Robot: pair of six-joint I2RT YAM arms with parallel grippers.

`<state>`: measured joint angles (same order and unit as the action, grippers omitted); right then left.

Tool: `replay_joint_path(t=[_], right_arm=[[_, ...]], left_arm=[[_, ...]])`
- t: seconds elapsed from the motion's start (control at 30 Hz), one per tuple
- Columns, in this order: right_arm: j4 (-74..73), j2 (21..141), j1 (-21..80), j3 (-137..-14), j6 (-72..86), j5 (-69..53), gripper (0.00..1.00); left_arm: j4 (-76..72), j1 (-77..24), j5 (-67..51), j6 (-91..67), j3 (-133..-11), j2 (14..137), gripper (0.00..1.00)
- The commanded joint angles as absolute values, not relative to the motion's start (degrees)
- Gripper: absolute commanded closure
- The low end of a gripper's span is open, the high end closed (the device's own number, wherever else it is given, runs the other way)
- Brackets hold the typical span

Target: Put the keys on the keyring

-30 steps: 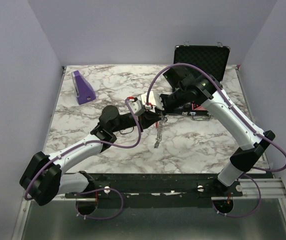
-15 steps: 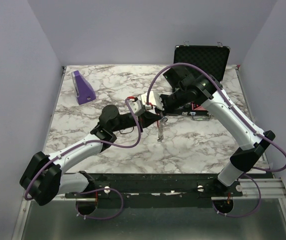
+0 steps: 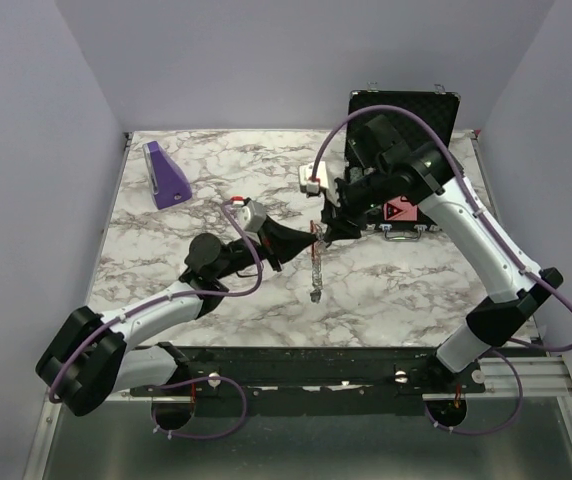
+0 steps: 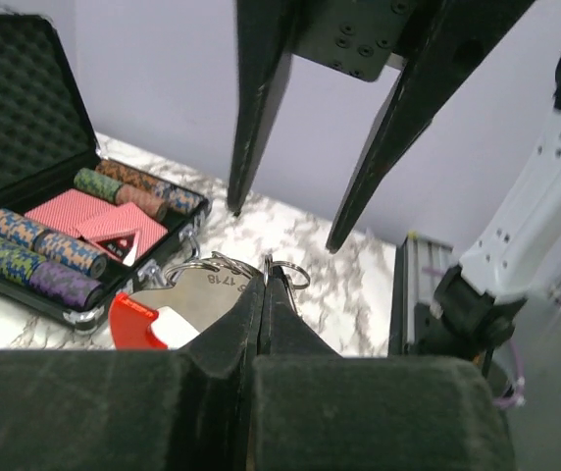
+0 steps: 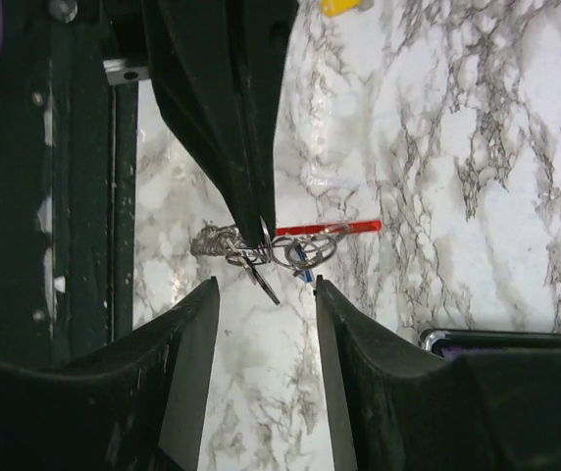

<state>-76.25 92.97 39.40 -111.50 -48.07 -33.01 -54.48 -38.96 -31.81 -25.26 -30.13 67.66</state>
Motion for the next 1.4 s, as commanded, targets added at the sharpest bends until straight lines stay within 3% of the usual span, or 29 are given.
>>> replay_joint_path(t=[0.0, 0.23, 0.5, 1.0, 1.37], right_arm=[[-70.0, 89.4, 35.5, -110.9, -36.4, -41.9, 0.48], [-59.3, 84.1, 31.4, -98.8, -25.1, -52.1, 0.47], [-37.8, 78.7, 31.5, -88.6, -14.7, -49.1, 0.48], [-37.0, 83.4, 33.7, -91.5, -17.7, -48.2, 0.51], [-34.4, 84.0, 35.9, -89.4, -16.6, -36.1, 0.59]], left_arm=[[-73.5, -38.7, -21.2, -40.0, -27.5, 69.2, 1.00], [-75.3, -39.5, -7.4, -47.8, -26.8, 70.1, 1.00], [-64.1, -42.5, 3.3, -44.6, -27.3, 64.9, 1.00], [-53.4, -44.8, 4.3, -38.4, -30.8, 62.8, 1.00], [-50.9, -45.7, 4.7, -36.6, -31.8, 62.7, 1.00]])
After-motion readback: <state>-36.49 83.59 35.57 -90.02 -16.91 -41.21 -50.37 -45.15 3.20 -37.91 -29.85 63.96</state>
